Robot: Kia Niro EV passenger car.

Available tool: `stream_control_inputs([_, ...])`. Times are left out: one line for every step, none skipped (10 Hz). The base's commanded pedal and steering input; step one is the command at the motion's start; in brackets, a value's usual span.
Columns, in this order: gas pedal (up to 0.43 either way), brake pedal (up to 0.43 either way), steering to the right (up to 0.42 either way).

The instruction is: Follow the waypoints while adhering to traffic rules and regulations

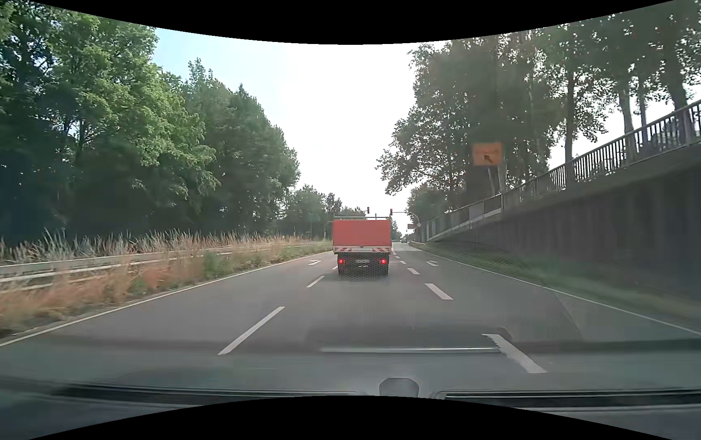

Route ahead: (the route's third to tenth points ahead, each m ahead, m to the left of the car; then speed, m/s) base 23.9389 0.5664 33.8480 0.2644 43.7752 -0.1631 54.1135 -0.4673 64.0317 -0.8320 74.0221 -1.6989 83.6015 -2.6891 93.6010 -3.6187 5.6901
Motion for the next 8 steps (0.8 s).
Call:
stream_control_inputs([0.087,0.0,-0.002])
stream_control_inputs([0.059,0.0,-0.002])
stream_control_inputs([0.059,0.0,-0.002])
stream_control_inputs([0.059,0.0,-0.001])
stream_control_inputs([0.059,0.0,-0.002])
stream_control_inputs([0.059,0.0,-0.002])
stream_control_inputs([0.059,0.0,-0.002])
stream_control_inputs([0.059,0.0,-0.001])
